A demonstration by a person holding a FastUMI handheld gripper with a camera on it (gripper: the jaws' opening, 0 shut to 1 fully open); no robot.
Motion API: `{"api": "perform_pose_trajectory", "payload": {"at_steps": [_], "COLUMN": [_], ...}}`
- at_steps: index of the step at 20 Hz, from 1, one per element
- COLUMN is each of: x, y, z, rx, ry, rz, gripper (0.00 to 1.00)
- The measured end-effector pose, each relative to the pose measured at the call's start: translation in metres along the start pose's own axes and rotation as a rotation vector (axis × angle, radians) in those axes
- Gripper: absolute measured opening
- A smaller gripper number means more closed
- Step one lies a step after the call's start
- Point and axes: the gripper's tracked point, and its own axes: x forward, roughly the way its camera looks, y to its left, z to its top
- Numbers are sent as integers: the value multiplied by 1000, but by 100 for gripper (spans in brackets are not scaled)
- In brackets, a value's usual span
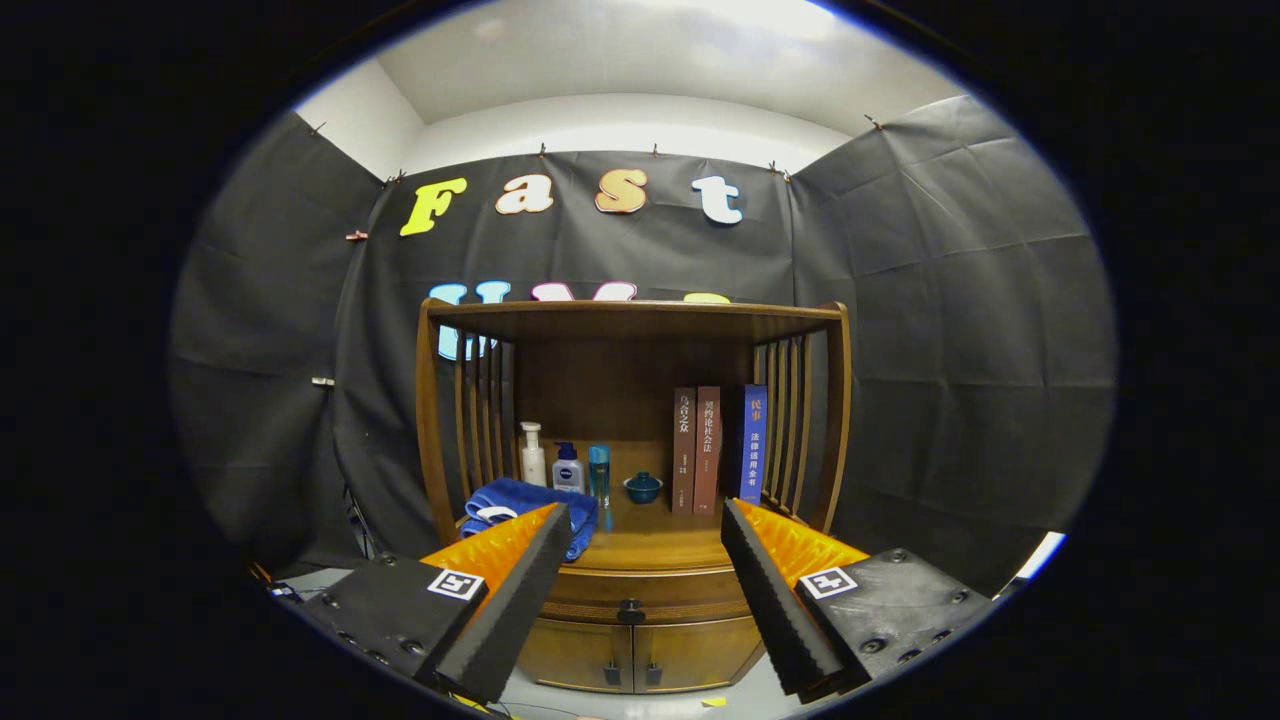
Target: Pull open the drawer, take out the items inside it, and place them on the countertop above the cabinet.
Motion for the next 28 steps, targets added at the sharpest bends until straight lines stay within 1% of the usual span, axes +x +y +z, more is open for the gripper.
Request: {"api": "perform_pose_trajectory", "payload": {"at_steps": [5, 11, 14, 19, 22, 28], "x": [9, 40, 61, 98, 118, 141], "y": [5, 9, 6, 12, 14, 16], "z": [-13, -55, -90, -155, -190, -247], "rx": [-2, -13, -26, -9, -35, -4], "ry": [18, 74, 114, 213, 263, 348], "rz": [11, 24, 10, 19, 14, 16], "gripper": [99, 99, 99, 99, 99, 99]}}
